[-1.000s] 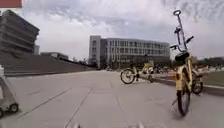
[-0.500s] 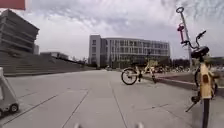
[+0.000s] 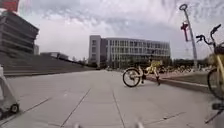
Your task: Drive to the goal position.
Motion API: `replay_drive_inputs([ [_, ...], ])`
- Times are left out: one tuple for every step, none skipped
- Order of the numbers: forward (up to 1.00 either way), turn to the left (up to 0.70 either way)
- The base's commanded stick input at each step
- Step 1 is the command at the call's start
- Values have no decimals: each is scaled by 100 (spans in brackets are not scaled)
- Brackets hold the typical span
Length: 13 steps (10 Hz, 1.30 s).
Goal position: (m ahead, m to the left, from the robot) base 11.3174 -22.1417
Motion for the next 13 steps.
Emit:
replay_drive_inputs([
  [70, 6],
  [70, 12],
  [70, 14],
  [70, 9],
  [70, 3],
  [70, 0],
  [70, 0],
  [70, 0],
  [70, 0],
  [70, 0],
  [70, 0],
  [70, 0],
  [70, 0],
])
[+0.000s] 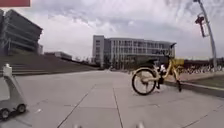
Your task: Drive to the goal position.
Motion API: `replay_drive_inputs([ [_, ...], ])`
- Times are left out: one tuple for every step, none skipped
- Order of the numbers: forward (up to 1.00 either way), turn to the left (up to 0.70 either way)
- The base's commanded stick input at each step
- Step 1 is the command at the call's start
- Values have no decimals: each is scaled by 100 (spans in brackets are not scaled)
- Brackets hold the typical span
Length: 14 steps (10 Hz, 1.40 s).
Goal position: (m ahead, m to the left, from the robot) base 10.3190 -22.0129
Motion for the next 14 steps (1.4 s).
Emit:
replay_drive_inputs([
  [70, 0],
  [70, 0],
  [70, 0],
  [70, 0],
  [70, 0],
  [70, 0],
  [70, 0],
  [70, 0],
  [70, 0],
  [70, 0],
  [70, 0],
  [70, 0],
  [70, 0],
  [70, 0],
])
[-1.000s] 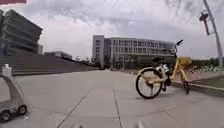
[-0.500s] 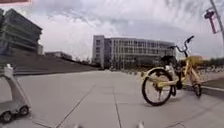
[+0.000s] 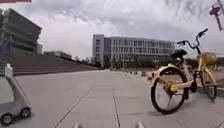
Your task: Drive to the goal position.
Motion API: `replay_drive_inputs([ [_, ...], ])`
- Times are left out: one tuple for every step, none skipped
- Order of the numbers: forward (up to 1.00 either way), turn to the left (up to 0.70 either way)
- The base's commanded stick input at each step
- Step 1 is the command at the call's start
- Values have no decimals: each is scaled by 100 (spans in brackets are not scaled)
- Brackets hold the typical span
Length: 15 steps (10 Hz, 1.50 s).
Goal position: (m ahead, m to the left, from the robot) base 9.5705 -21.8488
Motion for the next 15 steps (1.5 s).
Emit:
replay_drive_inputs([
  [70, 0],
  [70, 0],
  [70, 0],
  [70, 0],
  [70, 0],
  [70, 0],
  [70, 0],
  [70, 0],
  [70, 0],
  [70, 0],
  [70, -3],
  [70, -14],
  [70, -14],
  [70, -14],
  [70, -14],
])
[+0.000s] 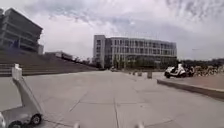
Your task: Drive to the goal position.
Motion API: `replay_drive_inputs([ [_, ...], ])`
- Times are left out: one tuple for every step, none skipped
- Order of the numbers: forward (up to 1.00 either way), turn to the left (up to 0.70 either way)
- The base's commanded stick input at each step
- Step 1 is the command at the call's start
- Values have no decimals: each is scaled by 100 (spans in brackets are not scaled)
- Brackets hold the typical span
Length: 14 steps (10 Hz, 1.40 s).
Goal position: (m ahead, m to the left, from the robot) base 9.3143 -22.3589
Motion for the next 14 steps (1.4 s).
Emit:
replay_drive_inputs([
  [70, -14],
  [70, -10],
  [70, 0],
  [70, 0],
  [70, 0],
  [70, 0],
  [70, 0],
  [70, 0],
  [70, 0],
  [70, -2],
  [70, -8],
  [70, -14],
  [70, -14],
  [70, -14],
])
